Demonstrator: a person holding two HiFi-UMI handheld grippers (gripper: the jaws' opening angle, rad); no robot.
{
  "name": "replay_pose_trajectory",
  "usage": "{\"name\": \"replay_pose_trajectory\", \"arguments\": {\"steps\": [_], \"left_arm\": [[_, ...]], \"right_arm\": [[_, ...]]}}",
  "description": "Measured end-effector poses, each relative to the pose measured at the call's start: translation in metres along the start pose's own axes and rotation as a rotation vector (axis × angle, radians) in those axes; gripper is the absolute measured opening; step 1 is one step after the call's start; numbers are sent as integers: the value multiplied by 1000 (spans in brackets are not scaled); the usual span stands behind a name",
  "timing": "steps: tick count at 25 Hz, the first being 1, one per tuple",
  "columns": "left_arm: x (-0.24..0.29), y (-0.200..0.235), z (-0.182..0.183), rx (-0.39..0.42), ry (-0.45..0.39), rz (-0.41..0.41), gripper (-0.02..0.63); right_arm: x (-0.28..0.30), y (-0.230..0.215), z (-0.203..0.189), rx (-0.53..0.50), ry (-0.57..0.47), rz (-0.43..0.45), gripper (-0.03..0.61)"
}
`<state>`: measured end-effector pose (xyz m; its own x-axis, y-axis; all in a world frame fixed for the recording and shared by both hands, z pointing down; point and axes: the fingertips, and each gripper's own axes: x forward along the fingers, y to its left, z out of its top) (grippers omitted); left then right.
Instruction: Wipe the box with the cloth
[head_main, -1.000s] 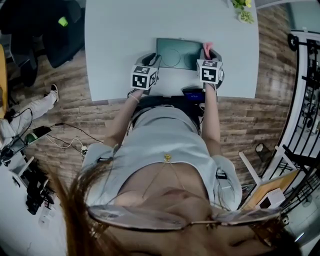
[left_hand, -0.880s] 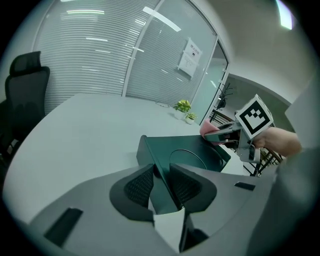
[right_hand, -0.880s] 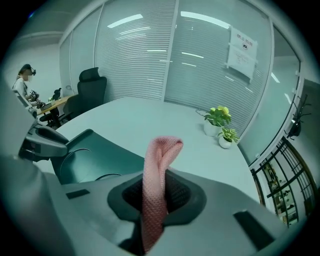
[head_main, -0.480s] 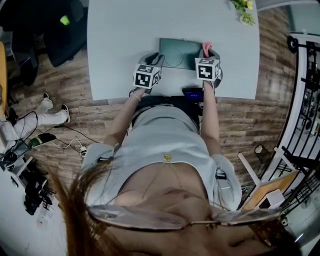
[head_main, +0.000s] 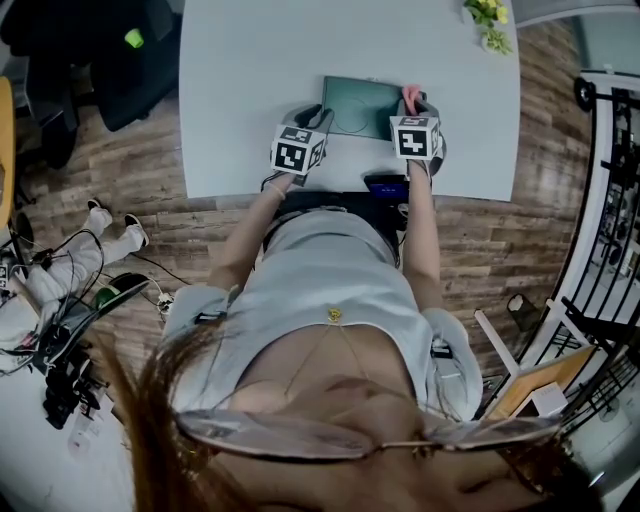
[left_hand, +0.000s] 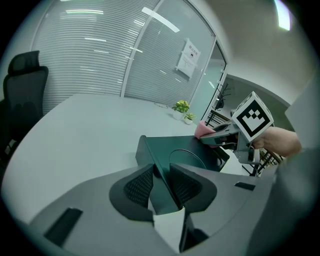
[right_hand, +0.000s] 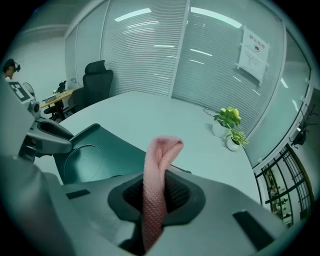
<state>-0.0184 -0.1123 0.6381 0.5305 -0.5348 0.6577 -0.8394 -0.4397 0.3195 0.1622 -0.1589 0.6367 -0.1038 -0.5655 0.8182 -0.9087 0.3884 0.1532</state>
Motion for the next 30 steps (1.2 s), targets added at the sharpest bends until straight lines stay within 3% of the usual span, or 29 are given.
{"name": "replay_pose_trajectory", "arguments": {"steps": [14, 30], "left_arm": [[1, -1, -1, 0, -3, 0, 117], [5, 1, -1, -6, -6, 0, 117]], "right_arm": [[7, 32, 15, 31, -22, 101, 46], [18, 77, 41, -76, -27, 180, 44]]}}
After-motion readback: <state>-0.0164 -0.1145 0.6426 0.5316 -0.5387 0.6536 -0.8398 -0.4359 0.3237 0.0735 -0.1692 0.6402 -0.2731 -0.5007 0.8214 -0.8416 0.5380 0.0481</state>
